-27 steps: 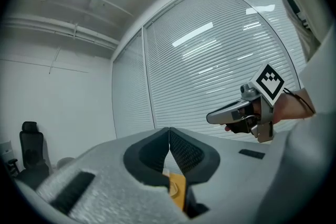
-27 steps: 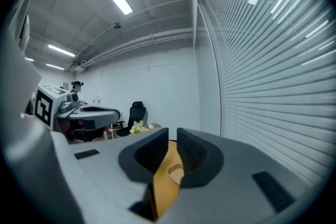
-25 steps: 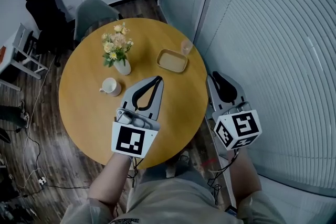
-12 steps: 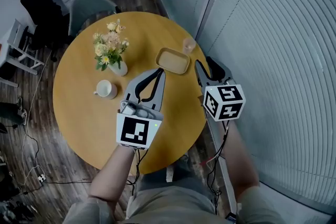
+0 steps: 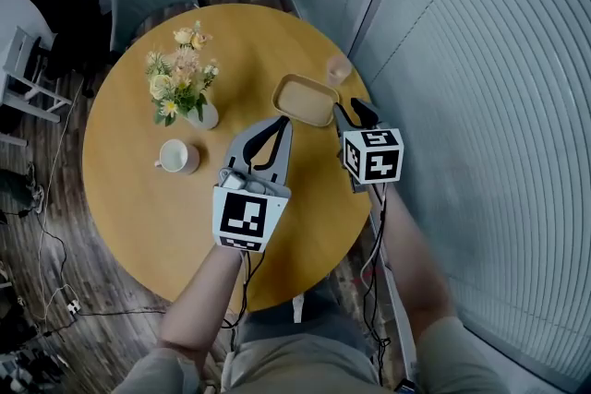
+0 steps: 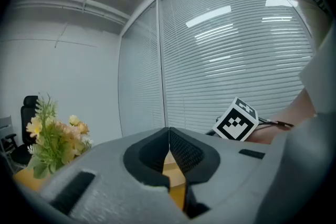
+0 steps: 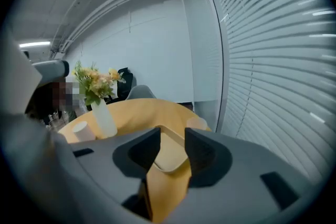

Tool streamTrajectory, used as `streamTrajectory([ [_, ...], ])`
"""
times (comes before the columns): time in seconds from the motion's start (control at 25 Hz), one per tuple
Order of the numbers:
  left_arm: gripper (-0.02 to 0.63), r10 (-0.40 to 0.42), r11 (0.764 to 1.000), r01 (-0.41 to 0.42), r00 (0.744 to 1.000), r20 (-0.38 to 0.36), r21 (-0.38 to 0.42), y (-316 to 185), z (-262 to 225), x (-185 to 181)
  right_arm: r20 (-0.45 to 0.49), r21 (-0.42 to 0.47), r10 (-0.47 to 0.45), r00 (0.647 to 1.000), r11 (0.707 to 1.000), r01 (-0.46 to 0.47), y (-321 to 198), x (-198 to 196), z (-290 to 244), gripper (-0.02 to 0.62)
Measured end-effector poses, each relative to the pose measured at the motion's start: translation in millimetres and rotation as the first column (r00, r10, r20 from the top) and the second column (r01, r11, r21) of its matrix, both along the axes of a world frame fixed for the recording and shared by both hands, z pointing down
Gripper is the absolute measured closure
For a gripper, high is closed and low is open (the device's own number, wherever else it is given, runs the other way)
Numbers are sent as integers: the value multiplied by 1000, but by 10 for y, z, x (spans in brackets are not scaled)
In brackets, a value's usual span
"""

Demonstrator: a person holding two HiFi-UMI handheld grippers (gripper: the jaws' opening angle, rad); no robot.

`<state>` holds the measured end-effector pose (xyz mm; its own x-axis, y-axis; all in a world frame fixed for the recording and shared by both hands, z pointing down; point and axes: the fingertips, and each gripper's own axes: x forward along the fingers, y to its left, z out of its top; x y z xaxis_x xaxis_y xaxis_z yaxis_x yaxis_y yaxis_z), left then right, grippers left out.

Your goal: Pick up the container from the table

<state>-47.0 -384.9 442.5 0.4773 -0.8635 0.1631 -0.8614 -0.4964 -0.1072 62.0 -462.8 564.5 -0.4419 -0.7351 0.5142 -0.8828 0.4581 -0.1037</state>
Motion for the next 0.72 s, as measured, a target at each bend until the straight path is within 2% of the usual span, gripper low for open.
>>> streamTrajectory([
  [0.48, 586, 22, 995, -22, 1000, 8, -99, -62, 684, 53, -33, -198, 54, 998, 978, -59, -212, -6, 1120, 465],
  [0.72, 586, 22, 991, -21, 1000, 4, -135, 7, 867, 44, -16, -247, 67, 998, 967, -69, -125, -39, 1311, 465],
])
